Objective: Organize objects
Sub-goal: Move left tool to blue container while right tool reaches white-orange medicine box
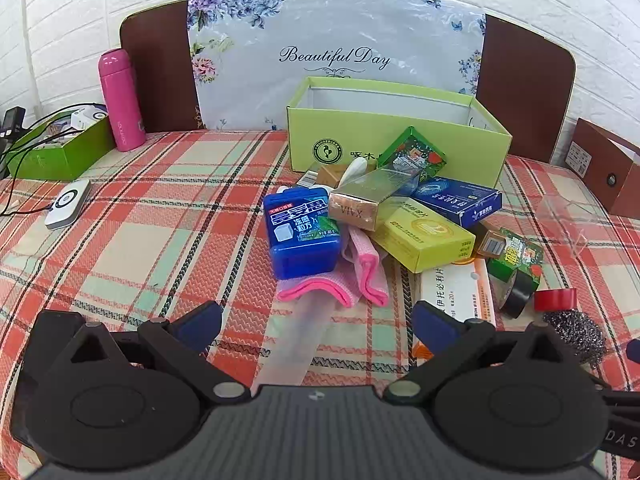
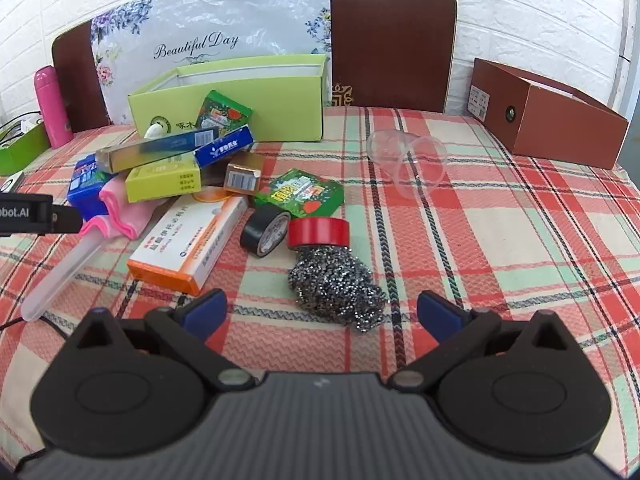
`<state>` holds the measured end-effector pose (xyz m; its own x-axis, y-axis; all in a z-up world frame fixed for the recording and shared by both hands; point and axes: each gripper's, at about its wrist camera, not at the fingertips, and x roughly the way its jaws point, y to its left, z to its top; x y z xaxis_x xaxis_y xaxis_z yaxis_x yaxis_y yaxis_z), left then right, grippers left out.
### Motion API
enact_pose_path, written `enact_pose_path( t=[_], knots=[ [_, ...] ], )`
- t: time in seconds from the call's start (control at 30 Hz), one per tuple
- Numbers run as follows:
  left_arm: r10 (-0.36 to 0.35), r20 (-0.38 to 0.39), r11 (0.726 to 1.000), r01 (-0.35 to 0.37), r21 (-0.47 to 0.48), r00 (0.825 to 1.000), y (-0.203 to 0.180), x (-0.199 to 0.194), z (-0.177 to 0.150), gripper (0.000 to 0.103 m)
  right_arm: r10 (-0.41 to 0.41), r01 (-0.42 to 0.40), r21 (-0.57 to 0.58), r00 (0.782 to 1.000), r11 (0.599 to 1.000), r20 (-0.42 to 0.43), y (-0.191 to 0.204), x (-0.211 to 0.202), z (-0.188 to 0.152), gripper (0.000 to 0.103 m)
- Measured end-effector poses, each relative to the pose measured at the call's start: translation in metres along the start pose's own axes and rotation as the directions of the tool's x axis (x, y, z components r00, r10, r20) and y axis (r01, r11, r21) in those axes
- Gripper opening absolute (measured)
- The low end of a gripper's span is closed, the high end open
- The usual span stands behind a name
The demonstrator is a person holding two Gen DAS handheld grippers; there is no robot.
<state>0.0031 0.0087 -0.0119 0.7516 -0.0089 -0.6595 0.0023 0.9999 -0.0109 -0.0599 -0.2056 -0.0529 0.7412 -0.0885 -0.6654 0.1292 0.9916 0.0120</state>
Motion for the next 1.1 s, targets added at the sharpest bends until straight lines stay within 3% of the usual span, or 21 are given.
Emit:
enact_pose_path(
  t=[1.1],
  knots=[
    [-0.007,-0.046,1.0,0.006,-0.011,0.999,0.005,0.017,-0.003,0.103,0.016,-0.019,-0.052,0.999,0.998,-0.051,0.022,0.015,0.002,0.103]
  ],
)
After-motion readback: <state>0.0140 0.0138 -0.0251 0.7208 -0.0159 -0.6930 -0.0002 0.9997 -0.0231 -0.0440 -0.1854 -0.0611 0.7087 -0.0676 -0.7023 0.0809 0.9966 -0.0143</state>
